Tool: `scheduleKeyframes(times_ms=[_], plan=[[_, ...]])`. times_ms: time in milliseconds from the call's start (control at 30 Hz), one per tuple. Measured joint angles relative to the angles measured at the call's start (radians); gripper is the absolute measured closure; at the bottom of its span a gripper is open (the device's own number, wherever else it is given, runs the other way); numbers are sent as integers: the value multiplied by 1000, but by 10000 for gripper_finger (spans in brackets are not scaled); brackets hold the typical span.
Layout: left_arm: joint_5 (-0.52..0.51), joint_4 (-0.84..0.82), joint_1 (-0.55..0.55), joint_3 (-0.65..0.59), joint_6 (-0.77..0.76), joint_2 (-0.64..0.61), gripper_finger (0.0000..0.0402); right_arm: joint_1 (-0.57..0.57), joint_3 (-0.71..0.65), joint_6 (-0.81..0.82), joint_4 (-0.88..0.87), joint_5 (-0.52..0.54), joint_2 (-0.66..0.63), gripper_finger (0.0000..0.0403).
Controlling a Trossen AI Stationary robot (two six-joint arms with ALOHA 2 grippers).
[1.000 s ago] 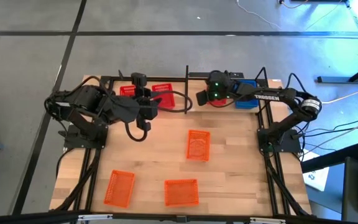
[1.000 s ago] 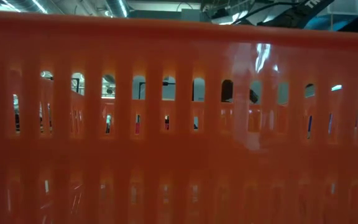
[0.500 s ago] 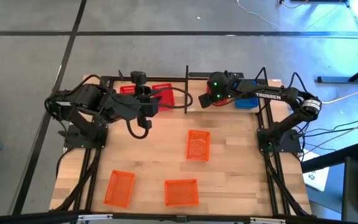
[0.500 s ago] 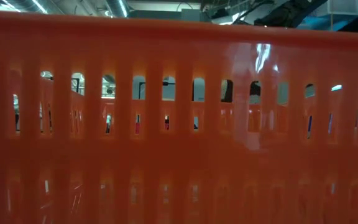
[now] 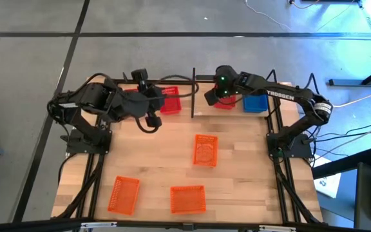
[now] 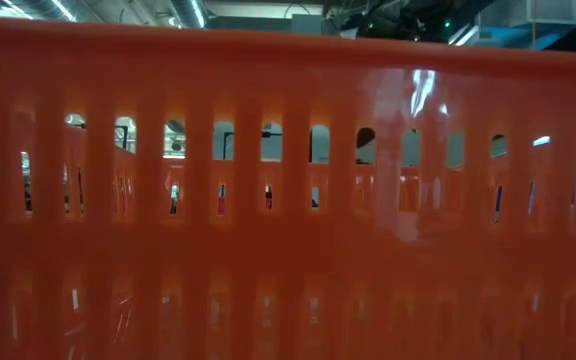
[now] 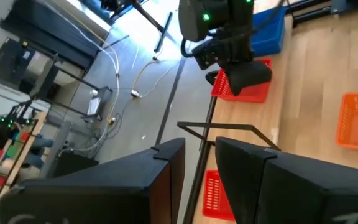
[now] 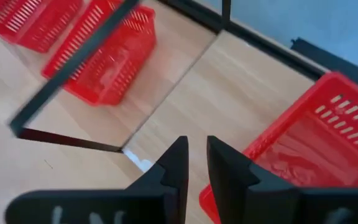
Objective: Stack baskets on shelf by color
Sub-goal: Stack the right red basket on top of the red basket on the shelf
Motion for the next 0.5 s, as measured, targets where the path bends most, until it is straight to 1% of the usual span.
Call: scheduleKeyframes(times_ms=[300, 500], plan=[[0, 0, 2, 0, 15, 0, 318, 0, 0, -7, 10, -32, 117, 346], [0, 0, 2, 0, 16, 0, 318, 0, 0, 18, -15, -32, 128, 346]])
